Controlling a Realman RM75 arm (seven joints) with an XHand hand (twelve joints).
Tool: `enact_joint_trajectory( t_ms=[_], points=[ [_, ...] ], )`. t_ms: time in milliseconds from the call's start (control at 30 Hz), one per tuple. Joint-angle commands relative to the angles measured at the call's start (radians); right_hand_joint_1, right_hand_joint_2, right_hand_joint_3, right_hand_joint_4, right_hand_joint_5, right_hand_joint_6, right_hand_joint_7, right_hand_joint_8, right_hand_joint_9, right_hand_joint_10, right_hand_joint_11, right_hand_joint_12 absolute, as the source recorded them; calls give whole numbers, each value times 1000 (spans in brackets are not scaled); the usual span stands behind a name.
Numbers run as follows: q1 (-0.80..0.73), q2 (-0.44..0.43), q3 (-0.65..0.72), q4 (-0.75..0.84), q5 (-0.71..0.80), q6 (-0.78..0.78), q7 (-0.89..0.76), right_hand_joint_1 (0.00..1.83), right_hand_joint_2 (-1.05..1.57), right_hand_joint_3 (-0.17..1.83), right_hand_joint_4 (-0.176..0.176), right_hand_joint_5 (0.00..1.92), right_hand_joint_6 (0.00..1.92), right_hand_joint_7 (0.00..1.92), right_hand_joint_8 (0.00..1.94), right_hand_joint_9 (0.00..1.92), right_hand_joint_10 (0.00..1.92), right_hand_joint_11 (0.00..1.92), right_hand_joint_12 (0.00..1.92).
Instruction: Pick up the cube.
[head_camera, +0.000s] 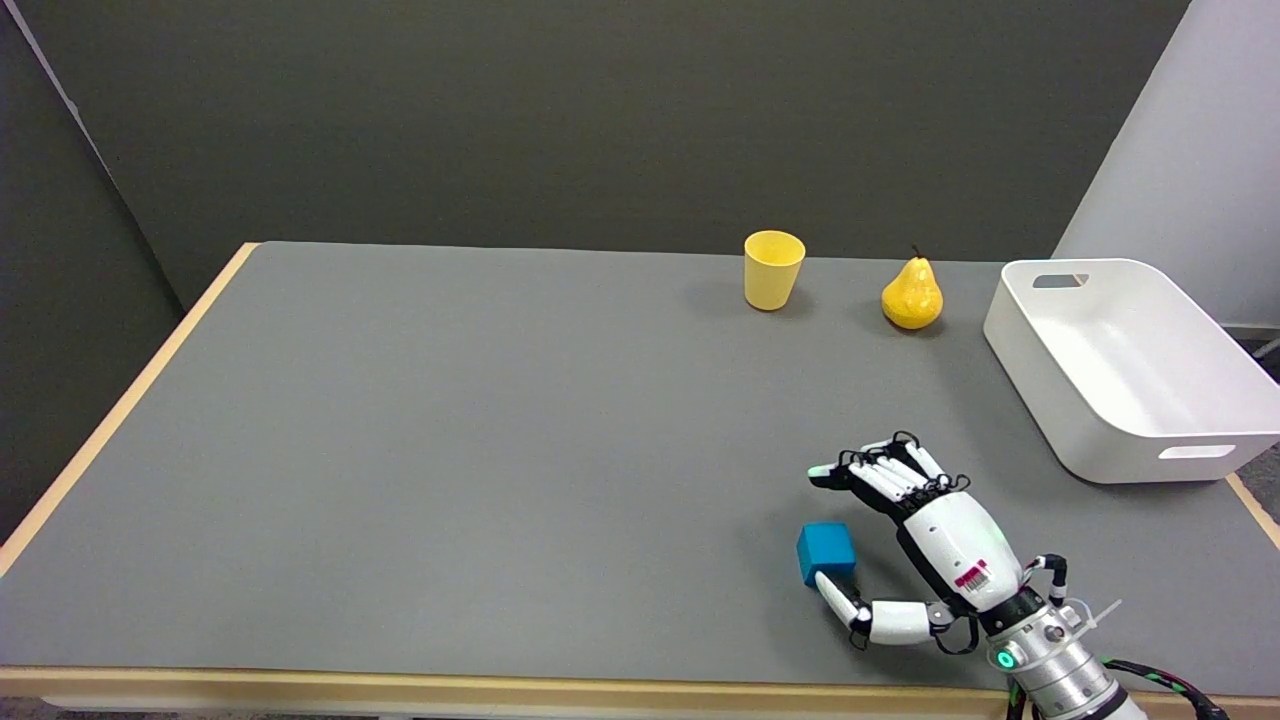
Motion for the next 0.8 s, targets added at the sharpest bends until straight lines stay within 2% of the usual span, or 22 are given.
enact_joint_trajectory(
  t_ms=[33, 633, 800],
  points=[
    [-21, -9, -4, -11, 6, -2, 3, 634, 611, 954, 25, 344, 662, 473, 599, 368, 907, -1, 1038],
    [6, -12, -6, -19, 1, -33, 5, 624, 614, 956, 23, 335, 650, 485, 615, 357, 889, -1, 1026],
    [13, -13, -8, -19, -2, -34, 5, 727, 644, 896, 22, 349, 623, 549, 650, 351, 943, -1, 1032]
  ],
)
